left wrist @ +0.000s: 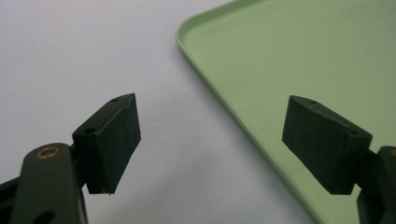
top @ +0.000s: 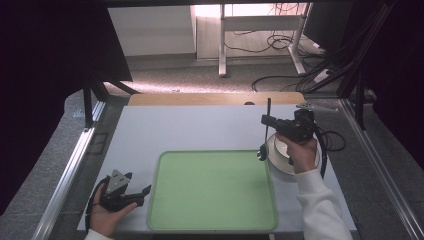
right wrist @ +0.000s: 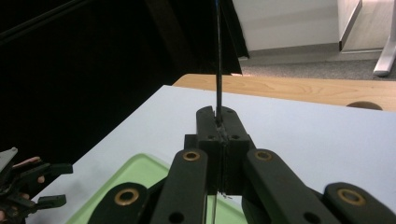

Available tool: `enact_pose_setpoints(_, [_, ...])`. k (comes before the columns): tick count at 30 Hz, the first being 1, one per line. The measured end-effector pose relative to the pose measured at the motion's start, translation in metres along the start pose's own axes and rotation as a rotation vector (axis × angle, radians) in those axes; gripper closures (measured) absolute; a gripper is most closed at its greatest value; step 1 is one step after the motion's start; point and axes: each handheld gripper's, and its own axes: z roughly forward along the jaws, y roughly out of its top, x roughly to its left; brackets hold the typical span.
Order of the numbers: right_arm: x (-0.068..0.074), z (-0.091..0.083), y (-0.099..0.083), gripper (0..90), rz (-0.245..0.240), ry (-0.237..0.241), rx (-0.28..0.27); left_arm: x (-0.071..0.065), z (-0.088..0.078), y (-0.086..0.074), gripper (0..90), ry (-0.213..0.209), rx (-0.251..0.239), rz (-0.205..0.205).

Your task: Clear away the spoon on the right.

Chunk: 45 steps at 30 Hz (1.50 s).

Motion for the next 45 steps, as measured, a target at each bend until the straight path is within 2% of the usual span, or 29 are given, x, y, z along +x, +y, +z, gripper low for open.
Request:
enact_pose_setpoints(4, [0.005,-0.001,-0.005,89.2,0.012,0.009,0.004,0.000,0.000,0.000,18.8,-0.001,-0.002,0.001])
enact_pose_setpoints(11, [0.014,-0.002,-0.009,89.2,0.007,0.021,0.008,0.001,-0.001,0.000,18.8,0.001,-0.008,-0.008])
enact_pose_setpoints(21, [0.018,0.004,-0.019,89.2,0.015,0.028,0.036,0.000,-0.003,0.001,18.8,-0.002,-0.016,-0.009])
enact_pose_setpoints(45, [0.046,0.014,-0.046,89.2,0.023,0.068,0.069,0.001,-0.003,0.000,18.9,-0.010,-0.021,-0.022])
